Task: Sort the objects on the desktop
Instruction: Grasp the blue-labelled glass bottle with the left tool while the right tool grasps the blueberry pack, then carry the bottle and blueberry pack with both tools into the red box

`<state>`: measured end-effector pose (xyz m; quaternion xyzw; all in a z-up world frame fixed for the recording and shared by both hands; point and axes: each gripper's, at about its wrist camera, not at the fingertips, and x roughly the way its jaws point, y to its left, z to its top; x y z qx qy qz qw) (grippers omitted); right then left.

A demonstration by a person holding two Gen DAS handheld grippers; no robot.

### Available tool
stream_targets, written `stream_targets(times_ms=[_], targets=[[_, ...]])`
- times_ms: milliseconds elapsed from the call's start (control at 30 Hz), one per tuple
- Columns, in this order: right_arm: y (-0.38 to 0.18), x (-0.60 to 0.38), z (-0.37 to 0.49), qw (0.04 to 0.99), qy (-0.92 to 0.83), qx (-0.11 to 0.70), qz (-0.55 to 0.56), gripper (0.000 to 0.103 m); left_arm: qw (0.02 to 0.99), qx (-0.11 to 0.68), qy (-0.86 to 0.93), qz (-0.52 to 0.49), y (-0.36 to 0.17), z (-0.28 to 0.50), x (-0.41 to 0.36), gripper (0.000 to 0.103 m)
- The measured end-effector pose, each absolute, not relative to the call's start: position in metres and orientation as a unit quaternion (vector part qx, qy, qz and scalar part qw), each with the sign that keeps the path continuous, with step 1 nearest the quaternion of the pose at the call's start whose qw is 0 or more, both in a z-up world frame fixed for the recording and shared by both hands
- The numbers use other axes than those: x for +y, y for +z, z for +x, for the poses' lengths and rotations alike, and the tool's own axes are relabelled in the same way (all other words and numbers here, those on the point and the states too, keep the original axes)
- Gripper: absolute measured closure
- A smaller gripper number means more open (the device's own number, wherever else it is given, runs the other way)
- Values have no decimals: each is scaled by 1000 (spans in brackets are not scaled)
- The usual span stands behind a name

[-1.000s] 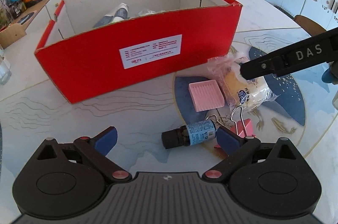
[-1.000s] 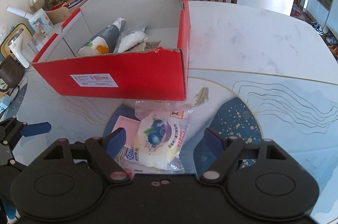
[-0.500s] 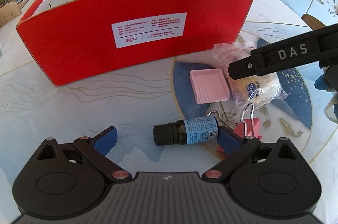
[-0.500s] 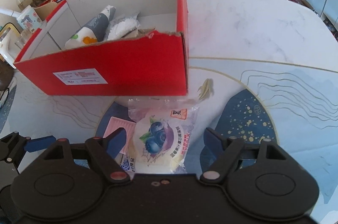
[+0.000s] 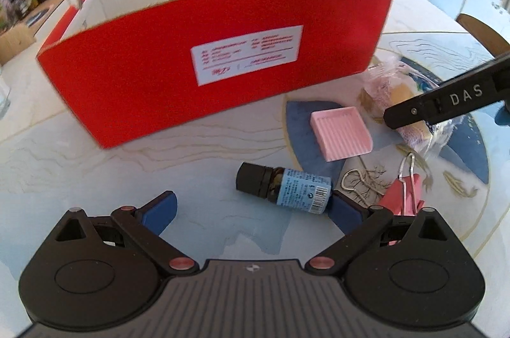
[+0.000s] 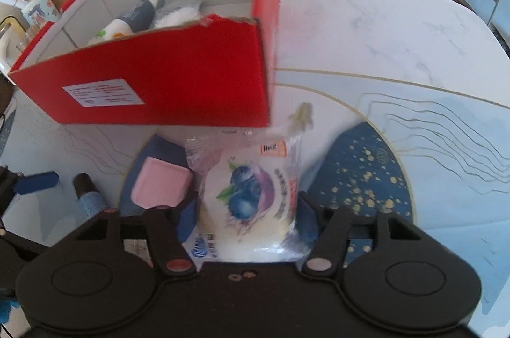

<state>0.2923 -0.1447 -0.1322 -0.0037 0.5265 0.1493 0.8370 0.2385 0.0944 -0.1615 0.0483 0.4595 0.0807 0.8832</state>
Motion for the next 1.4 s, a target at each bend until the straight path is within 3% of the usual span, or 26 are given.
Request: stream_targets(times_ms=[433,767,1400], targets=[[-133,-151,291,835,162,525,-19,43,887,450,22,103,-166,249,79,6],[-132,-154,289,829,171,531,-17,45,888,453,13,82,-160,248,83,41],[-115,-162,272,832,163,529,7,51,878,475,56,1,-145,241,101,41]])
